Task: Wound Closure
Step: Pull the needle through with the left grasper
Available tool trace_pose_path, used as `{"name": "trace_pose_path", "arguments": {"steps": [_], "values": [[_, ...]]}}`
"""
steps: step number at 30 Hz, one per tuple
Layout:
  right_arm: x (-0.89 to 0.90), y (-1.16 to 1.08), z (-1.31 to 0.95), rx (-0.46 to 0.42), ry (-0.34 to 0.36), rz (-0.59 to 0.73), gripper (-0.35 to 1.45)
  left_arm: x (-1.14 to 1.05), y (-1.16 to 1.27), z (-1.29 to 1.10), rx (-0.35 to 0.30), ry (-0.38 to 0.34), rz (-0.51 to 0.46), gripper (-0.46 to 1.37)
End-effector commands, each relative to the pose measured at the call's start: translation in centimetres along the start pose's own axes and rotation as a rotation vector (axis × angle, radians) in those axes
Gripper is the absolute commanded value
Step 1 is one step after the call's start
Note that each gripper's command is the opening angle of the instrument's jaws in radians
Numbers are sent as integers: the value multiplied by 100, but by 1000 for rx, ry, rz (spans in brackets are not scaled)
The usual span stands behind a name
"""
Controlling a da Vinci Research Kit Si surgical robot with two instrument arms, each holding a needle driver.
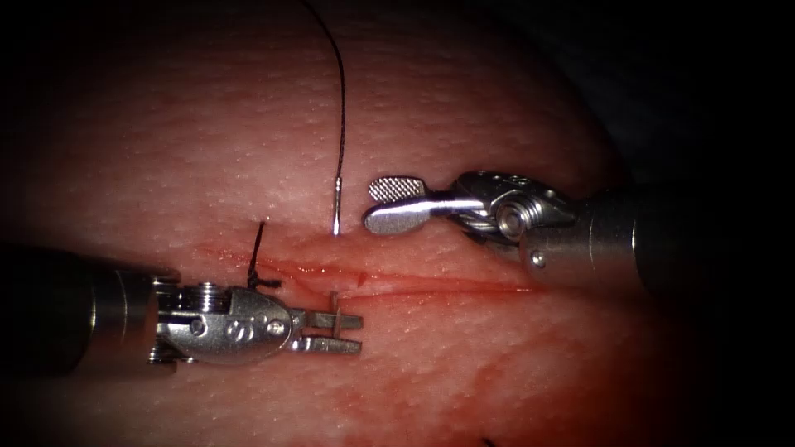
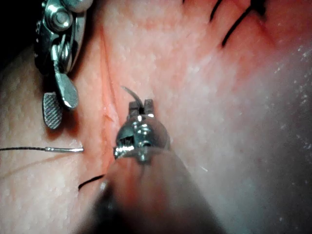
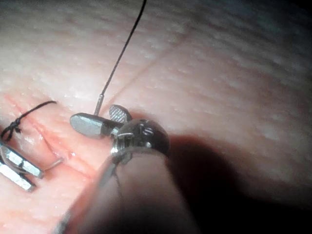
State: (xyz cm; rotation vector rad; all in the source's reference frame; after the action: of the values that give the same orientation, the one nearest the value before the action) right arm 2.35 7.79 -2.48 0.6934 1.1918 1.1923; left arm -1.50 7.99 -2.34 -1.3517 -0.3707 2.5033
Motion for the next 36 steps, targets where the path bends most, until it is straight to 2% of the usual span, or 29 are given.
{"name": "trace_pose_path", "arguments": {"steps": [1,9,16,36], "values": [[0,0,-1,9,-1,-7,139,0,1,0,-13,0,1,-35],[0,0,-4,-2,6,-29,139,1,4,0,-14,1,-3,-35],[-2,-1,-6,11,91,-54,144,5,14,-1,-16,3,11,-35],[-2,-1,-6,13,93,-60,144,5,15,-1,-17,4,12,-35]]}}
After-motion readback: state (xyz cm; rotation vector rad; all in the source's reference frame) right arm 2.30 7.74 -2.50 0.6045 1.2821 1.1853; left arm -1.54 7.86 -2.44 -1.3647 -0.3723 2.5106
